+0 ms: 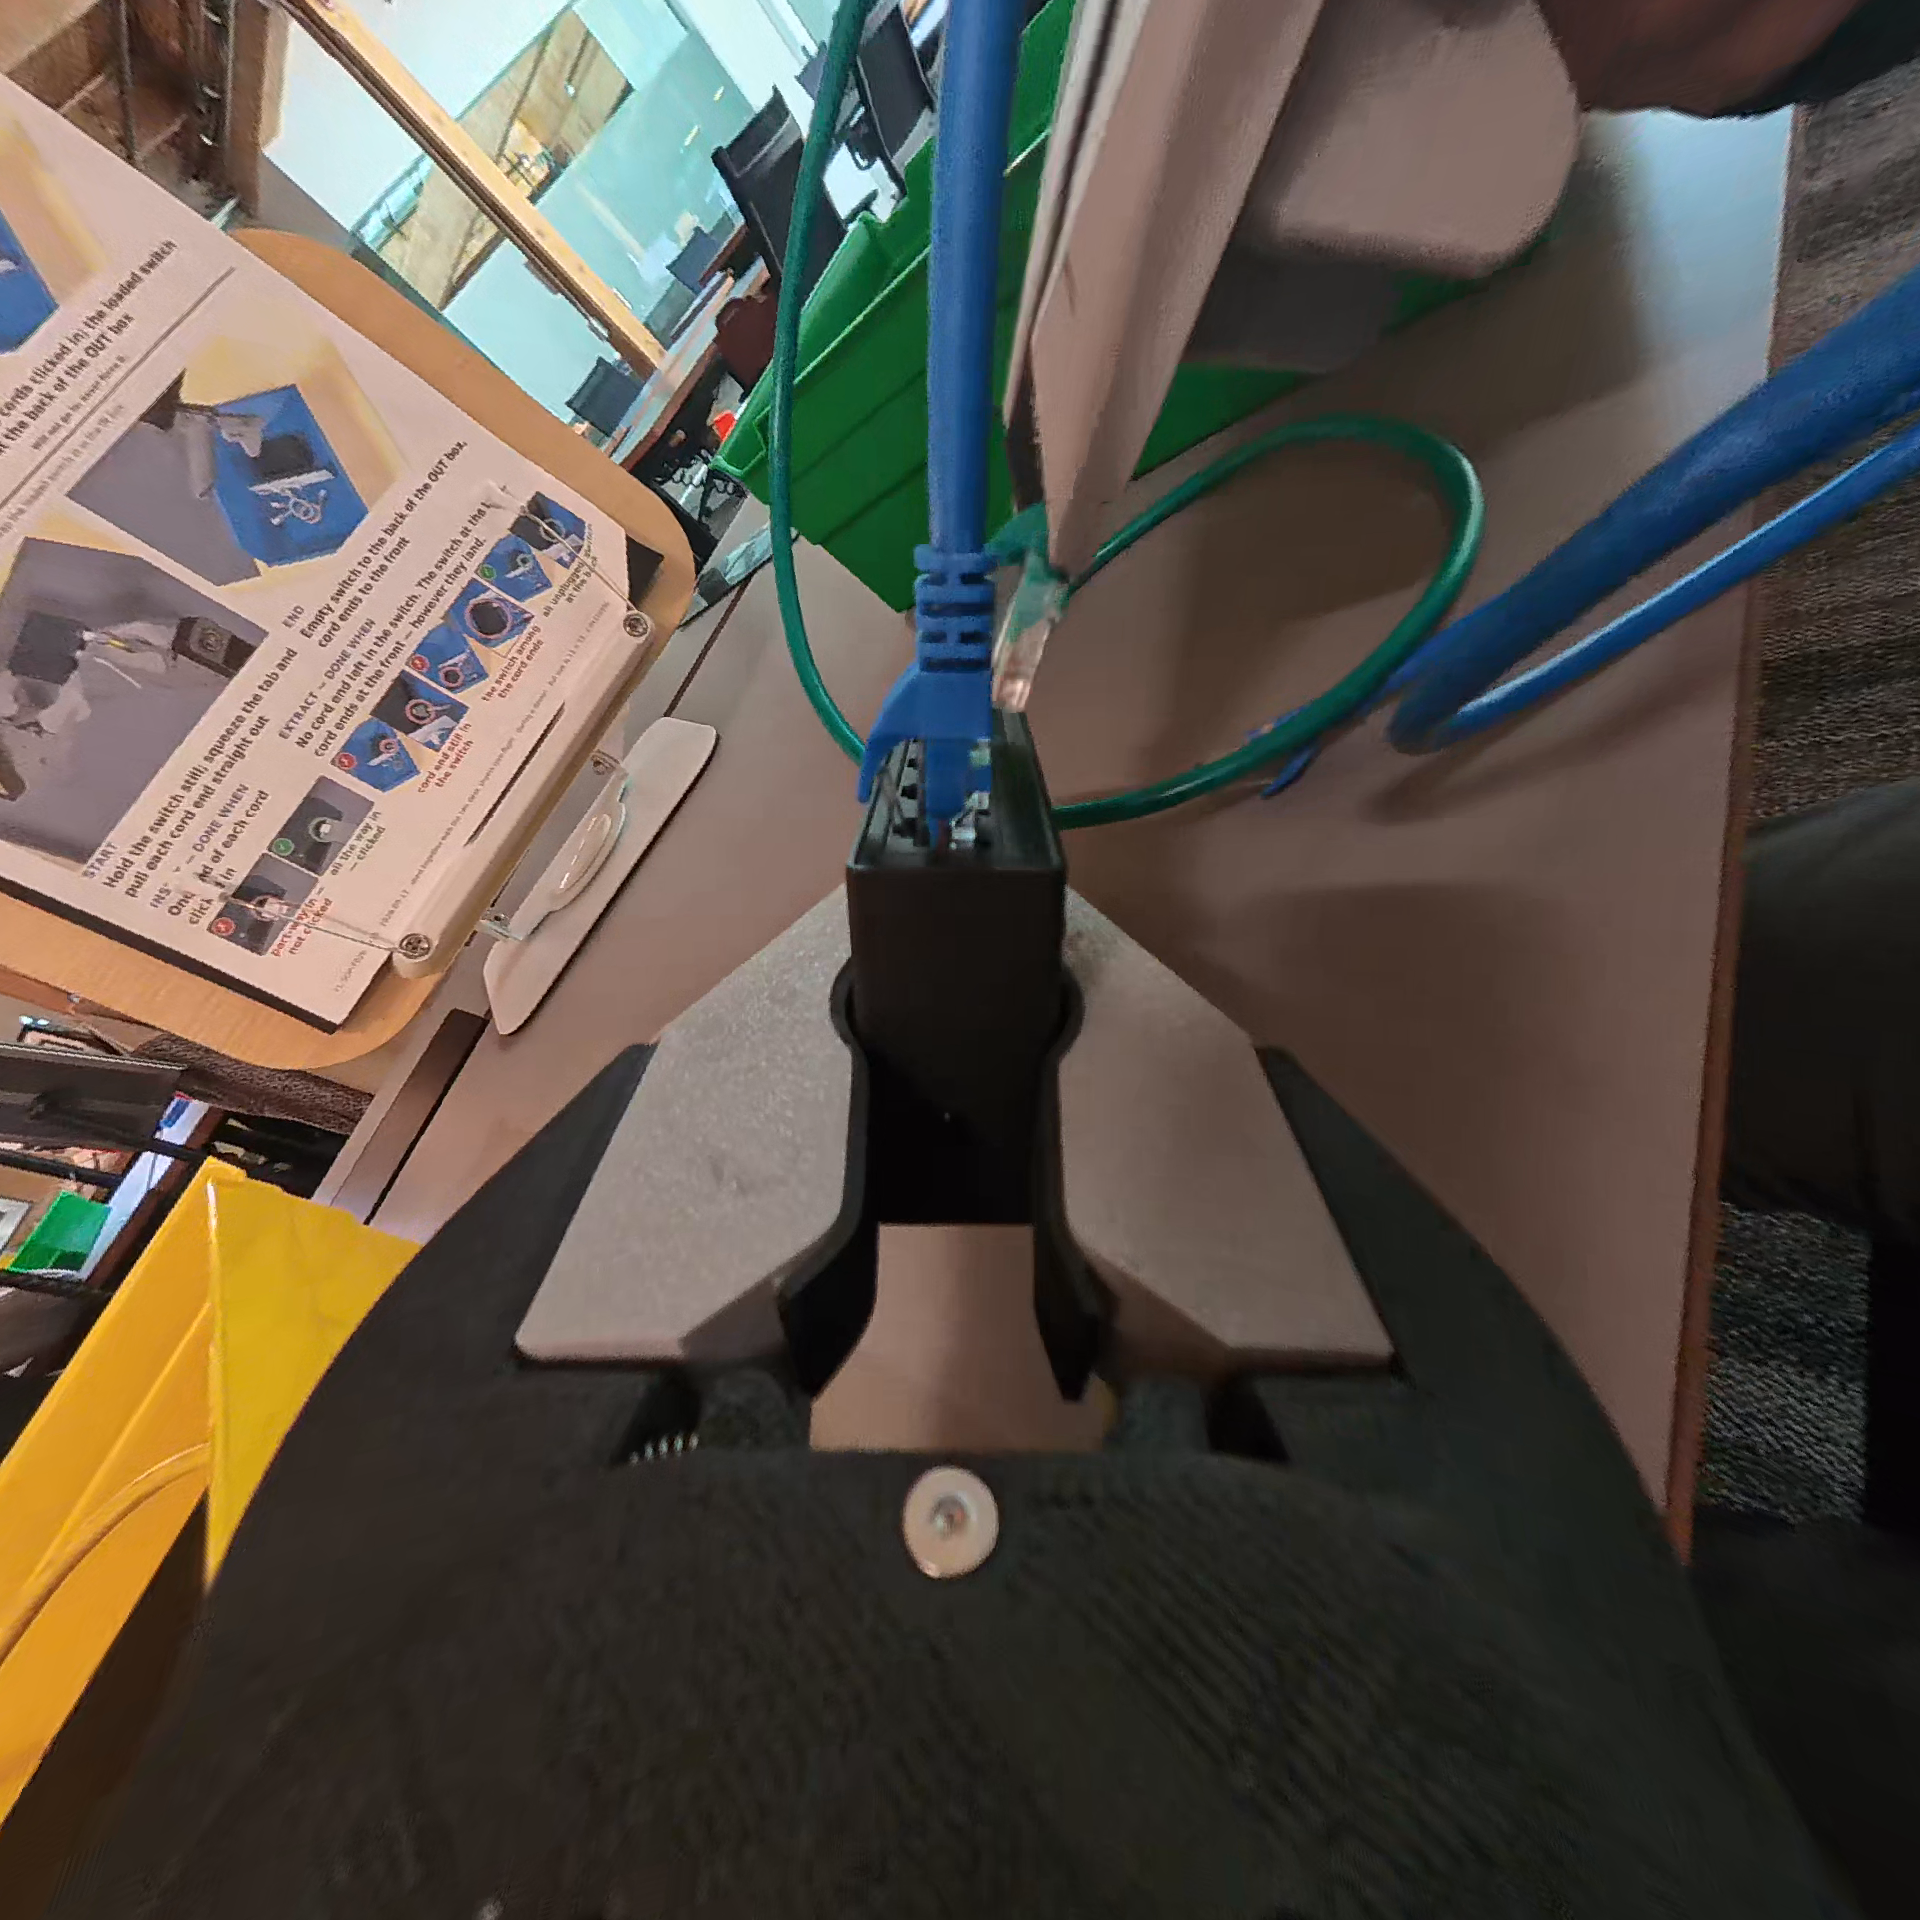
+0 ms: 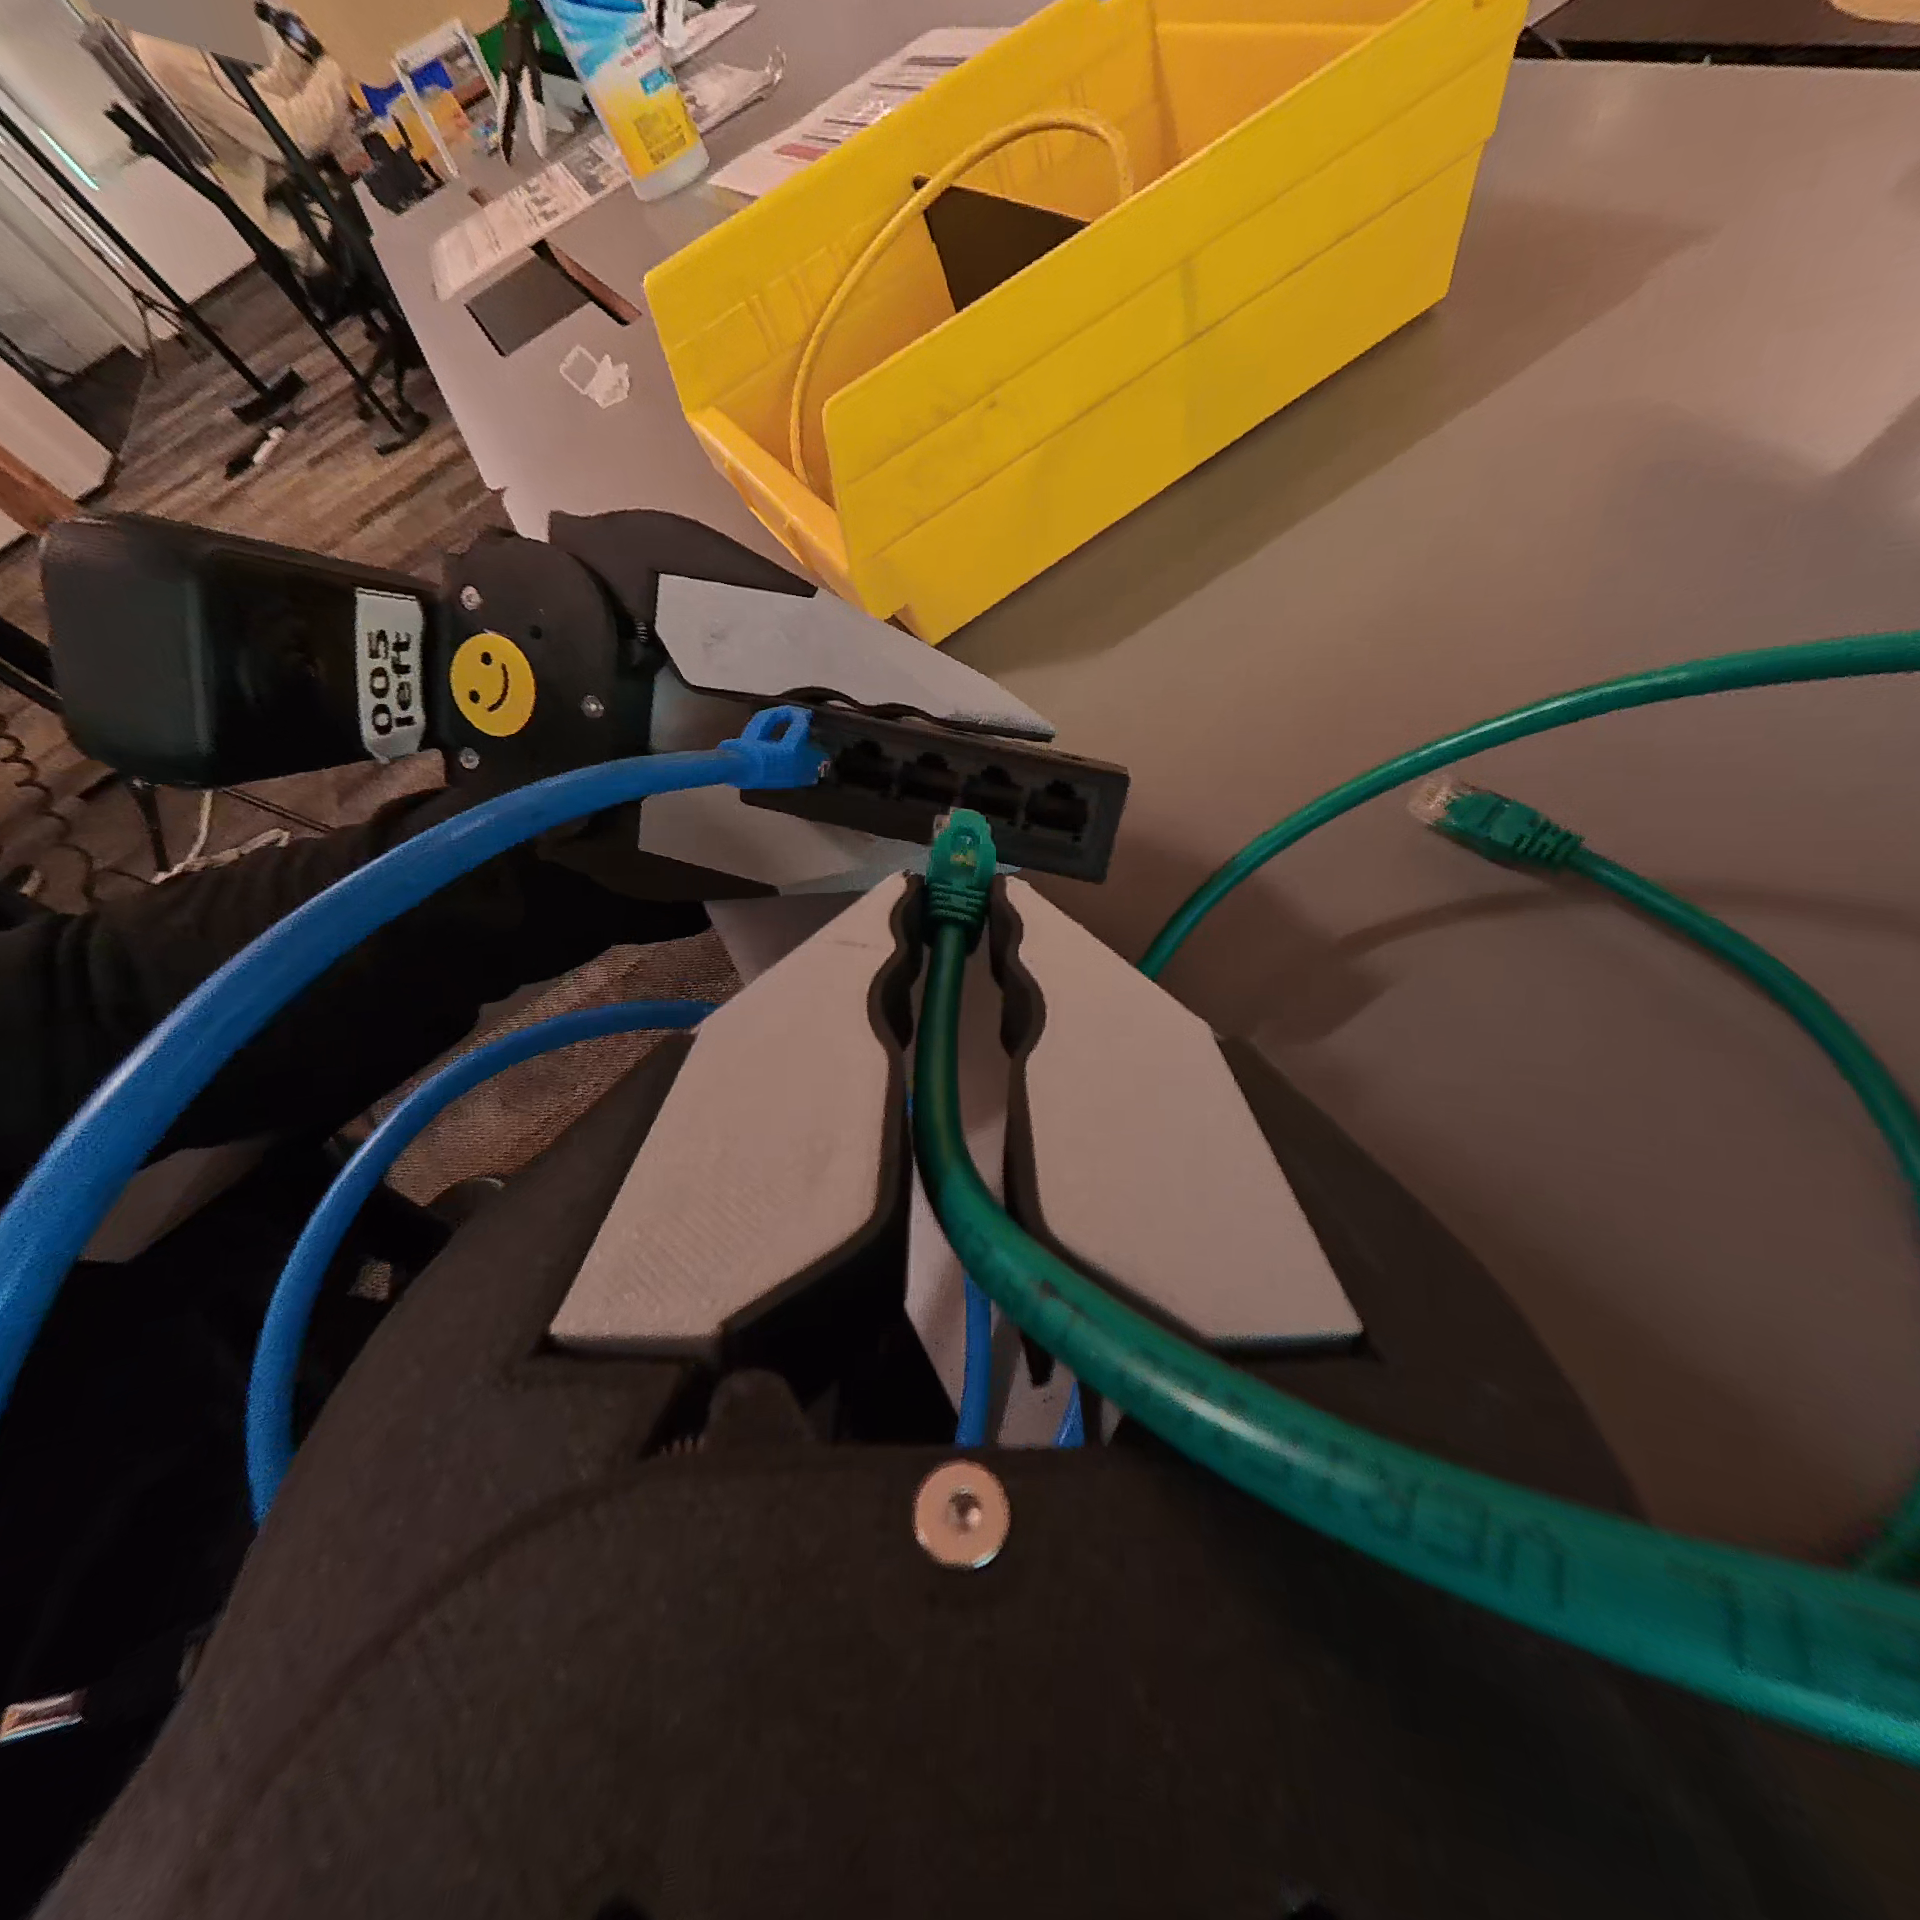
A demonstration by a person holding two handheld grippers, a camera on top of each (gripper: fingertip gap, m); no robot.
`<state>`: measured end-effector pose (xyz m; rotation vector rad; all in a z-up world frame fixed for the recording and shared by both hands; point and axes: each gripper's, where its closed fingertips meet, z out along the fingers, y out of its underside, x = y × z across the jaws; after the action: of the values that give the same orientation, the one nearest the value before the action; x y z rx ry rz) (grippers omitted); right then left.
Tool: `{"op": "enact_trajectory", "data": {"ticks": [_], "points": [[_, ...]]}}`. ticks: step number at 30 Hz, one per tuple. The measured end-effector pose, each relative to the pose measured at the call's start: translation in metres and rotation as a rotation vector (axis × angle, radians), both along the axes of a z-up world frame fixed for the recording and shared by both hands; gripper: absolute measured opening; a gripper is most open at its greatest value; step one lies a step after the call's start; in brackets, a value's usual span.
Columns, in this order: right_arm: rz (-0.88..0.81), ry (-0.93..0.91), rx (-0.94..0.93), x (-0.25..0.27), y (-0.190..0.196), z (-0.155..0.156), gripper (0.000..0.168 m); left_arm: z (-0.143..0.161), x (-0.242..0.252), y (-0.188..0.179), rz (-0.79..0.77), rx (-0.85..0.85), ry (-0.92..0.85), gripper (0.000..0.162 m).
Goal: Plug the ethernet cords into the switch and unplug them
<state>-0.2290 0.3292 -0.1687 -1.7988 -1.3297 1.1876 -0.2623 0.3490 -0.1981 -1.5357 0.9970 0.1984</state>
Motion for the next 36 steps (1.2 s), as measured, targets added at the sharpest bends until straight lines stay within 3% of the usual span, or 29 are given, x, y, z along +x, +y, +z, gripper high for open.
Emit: {"op": "enact_trajectory", "data": {"ticks": [15, 28, 36], "points": [[0.053, 0.007, 0.08, -0.006, -0.018, 0.009, 0.009, 0.014, -0.001, -0.003, 0.094, 0.253, 0.228, 0.027], [0.062, -0.055, 0.264, -0.002, -0.019, 0.001, 0.01, 0.012, 0.006, -0.008, 0.08, 0.297, 0.302, 0.027], [0.062, -0.007, 0.209, -0.005, -0.018, -0.002, 0.009, 0.01, 0.005, -0.009, 0.107, 0.3, 0.332, 0.026]]}}
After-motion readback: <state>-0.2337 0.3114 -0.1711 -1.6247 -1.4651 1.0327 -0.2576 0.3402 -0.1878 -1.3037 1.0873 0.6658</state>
